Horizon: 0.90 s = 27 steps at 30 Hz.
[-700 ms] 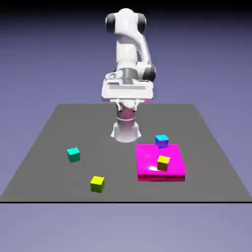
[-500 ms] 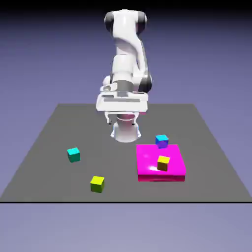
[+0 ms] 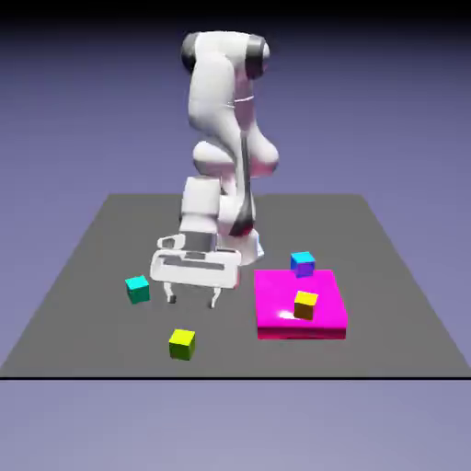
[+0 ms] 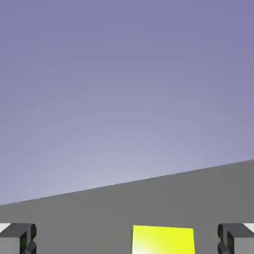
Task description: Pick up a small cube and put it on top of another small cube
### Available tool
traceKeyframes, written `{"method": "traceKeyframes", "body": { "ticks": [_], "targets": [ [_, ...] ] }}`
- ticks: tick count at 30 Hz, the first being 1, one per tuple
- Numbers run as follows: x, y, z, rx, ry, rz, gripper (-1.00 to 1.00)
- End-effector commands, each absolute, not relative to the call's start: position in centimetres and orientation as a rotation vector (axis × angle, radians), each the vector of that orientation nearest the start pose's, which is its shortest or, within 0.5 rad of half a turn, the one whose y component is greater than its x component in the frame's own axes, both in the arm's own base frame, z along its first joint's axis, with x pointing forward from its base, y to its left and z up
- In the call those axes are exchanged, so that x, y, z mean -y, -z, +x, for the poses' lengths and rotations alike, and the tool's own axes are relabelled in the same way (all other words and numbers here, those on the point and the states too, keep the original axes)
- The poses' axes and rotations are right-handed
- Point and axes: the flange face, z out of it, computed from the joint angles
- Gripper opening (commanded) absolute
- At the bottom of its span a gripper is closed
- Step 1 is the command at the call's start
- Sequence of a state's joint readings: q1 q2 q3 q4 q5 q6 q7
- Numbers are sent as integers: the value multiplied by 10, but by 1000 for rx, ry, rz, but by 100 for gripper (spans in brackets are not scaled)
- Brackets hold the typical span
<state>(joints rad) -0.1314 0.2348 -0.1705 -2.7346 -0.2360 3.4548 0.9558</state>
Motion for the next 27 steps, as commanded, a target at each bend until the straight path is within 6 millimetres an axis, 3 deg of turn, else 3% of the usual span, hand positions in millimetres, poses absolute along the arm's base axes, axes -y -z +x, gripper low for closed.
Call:
{"method": "traceKeyframes", "body": {
  "ticks": [1,2,4,11,12,13,14,21,27],
  "targets": [
    [108,-191,410,-1424,671,-2571,0],
    [112,-179,406,-1442,652,-2572,0],
    [112,-179,405,-1443,651,-2573,0],
    [117,-115,426,-1443,650,-2573,0],
    [117,-114,426,-1443,650,-2572,0],
    [117,-114,426,-1443,650,-2572,-100],
    [117,-114,426,-1443,650,-2572,-100],
    [113,-177,406,-1443,651,-2573,-100],
    [182,-217,370,-1440,726,-2696,-100]
  ]
}}
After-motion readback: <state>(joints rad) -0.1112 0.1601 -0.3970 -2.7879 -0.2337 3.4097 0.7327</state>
